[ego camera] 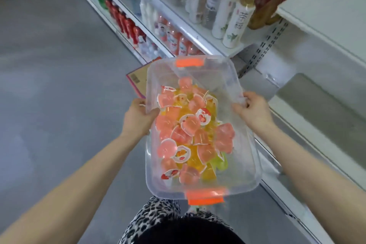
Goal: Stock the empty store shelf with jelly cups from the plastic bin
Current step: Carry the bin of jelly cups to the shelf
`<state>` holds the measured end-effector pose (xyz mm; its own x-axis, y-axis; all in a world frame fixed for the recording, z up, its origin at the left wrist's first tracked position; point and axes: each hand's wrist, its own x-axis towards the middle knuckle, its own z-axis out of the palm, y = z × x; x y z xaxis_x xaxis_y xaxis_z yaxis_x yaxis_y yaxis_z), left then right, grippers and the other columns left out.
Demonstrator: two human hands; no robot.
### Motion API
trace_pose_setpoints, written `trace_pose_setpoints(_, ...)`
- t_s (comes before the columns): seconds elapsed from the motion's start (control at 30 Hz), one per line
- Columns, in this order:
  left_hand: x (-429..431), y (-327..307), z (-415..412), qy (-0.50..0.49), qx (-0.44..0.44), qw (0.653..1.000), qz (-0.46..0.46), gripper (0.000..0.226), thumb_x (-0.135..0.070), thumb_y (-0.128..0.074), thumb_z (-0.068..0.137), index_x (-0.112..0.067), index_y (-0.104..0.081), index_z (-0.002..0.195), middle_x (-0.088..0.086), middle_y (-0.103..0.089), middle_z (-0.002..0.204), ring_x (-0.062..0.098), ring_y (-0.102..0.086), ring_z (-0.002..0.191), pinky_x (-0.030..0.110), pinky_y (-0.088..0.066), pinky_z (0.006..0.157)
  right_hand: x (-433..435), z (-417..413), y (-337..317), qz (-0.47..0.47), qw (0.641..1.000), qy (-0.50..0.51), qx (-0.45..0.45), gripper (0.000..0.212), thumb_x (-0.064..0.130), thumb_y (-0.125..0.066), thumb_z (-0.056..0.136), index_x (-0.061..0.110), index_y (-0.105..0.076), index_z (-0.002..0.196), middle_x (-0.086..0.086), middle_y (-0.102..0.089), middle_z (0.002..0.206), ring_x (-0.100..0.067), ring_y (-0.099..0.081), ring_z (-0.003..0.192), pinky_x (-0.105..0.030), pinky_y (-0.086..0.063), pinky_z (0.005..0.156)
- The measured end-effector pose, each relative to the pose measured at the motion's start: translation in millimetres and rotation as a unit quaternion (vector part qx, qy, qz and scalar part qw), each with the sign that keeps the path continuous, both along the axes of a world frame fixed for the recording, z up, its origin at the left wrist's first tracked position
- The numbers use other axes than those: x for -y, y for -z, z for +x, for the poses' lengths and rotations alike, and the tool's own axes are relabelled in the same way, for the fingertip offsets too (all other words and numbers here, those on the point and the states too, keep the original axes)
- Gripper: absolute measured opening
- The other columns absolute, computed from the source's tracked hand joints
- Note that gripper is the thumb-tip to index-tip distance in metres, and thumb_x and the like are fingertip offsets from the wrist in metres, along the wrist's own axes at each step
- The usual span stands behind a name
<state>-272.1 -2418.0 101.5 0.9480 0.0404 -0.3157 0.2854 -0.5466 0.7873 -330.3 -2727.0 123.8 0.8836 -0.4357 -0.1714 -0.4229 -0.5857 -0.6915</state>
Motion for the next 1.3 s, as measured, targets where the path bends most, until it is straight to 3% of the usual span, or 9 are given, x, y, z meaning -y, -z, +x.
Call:
trace_pose_setpoints(0.2,-50.5,8.2,48.8,-0.061,-0.019,0.998,0.013,0.037,-0.025,-0.064,0.08,-0.015,-0.047,0.111,0.006,-0.063,0.076,0.022,-0.057,0.038,0.024,-0.041,0.039,-39.8,97.1,13.6,-0.007,0.995,-0.091,-0.029,0.037,0.024,-0.074,0.081,0.012,-0.063,0.115,-0.006,-0.067,0.092,-0.022,-0.06,0.079,-0.027,-0.034,0.062)
trace_pose_setpoints(0.43,-63.7,25.0,89.8,-0.113,-0.043,0.993,0.0,0.035,-0.026,-0.066,0.083,-0.019,-0.043,0.108,-0.001,-0.06,0.056,0.022,-0.062,0.042,0.028,-0.047,0.051,-53.5,198.4,25.0,-0.082,0.978,-0.184,-0.054,0.042,0.028,-0.072,0.083,0.008,-0.057,0.117,-0.011,-0.065,0.108,-0.027,-0.06,0.094,-0.036,-0.048,0.079)
trace_pose_setpoints(0.6,-54.1,33.9,110.2,-0.185,-0.062,0.98,-0.03,0.036,-0.026,-0.068,0.082,-0.019,-0.042,0.107,0.0,-0.06,0.057,0.023,-0.064,0.044,0.03,-0.051,0.047,-57.0,272.0,38.0,-0.114,0.959,-0.25,-0.07,0.039,0.026,-0.07,0.085,0.009,-0.057,0.117,-0.007,-0.063,0.106,-0.025,-0.057,0.093,-0.026,-0.035,0.072)
trace_pose_setpoints(0.73,-47.4,37.0,122.1,-0.23,-0.071,0.97,-0.046,0.037,-0.026,-0.066,0.082,-0.021,-0.039,0.107,-0.003,-0.061,0.05,0.024,-0.064,0.044,0.031,-0.052,0.051,-59.2,314.3,47.6,-0.111,0.948,-0.292,-0.06,0.043,0.027,-0.066,0.085,0.012,-0.054,0.123,-0.009,-0.063,0.116,-0.028,-0.058,0.098,-0.028,-0.037,0.076)
trace_pose_setpoints(0.87,-43.0,38.6,128.7,-0.262,-0.063,0.961,-0.053,0.038,-0.026,-0.065,0.081,-0.018,-0.039,0.109,-0.002,-0.061,0.051,0.024,-0.063,0.043,0.03,-0.05,0.051,-66.4,334.6,51.9,-0.117,0.942,-0.306,-0.07,0.033,0.034,-0.06,0.086,0.023,-0.053,0.116,-0.002,-0.065,0.1,-0.027,-0.062,0.092,-0.036,-0.049,0.077)
trace_pose_setpoints(1.03,-39.6,35.7,127.5,-0.267,-0.054,0.962,-0.037,0.04,-0.026,-0.065,0.082,-0.017,-0.043,0.114,-0.008,-0.058,0.063,0.021,-0.065,0.047,0.027,-0.049,0.047,-65.3,328.1,56.1,-0.095,0.946,-0.306,-0.06,0.035,0.031,-0.057,0.092,0.023,-0.05,0.125,0.014,-0.054,0.072,-0.009,-0.056,0.069,-0.029,-0.037,0.065)
trace_pose_setpoints(1.1,-41.5,29.5,131.2,-0.254,-0.056,0.966,-0.01,0.044,-0.025,-0.067,0.082,-0.018,-0.042,0.118,-0.007,-0.06,0.084,0.018,-0.067,0.057,0.03,-0.051,0.056,-66.4,325.3,51.0,-0.097,0.94,-0.319,-0.065,0.039,0.029,-0.056,0.093,0.02,-0.047,0.13,0.009,-0.06,0.078,-0.01,-0.059,0.074,-0.03,-0.041,0.067)
trace_pose_setpoints(1.17,-44.2,23.0,136.3,-0.214,-0.041,0.974,0.055,0.059,-0.024,-0.071,0.08,-0.016,-0.039,0.129,0.0,-0.055,0.109,0.019,-0.064,0.082,0.034,-0.051,0.072,-68.9,319.3,43.9,-0.166,0.925,-0.337,-0.061,0.048,0.024,-0.057,0.093,0.015,-0.041,0.137,-0.004,-0.063,0.106,-0.025,-0.061,0.098,-0.036,-0.047,0.079)
trace_pose_setpoints(1.3,-41.0,11.0,142.2,-0.075,0.064,0.969,0.225,0.078,-0.01,-0.073,0.078,-0.017,-0.034,0.145,0.017,-0.034,0.141,0.035,-0.033,0.131,0.047,-0.038,0.107,-86.7,291.3,35.2,-0.403,0.798,-0.437,0.098,0.077,0.006,-0.067,0.075,0.013,-0.033,0.143,-0.016,-0.048,0.131,-0.035,-0.045,0.12,-0.046,-0.042,0.098)
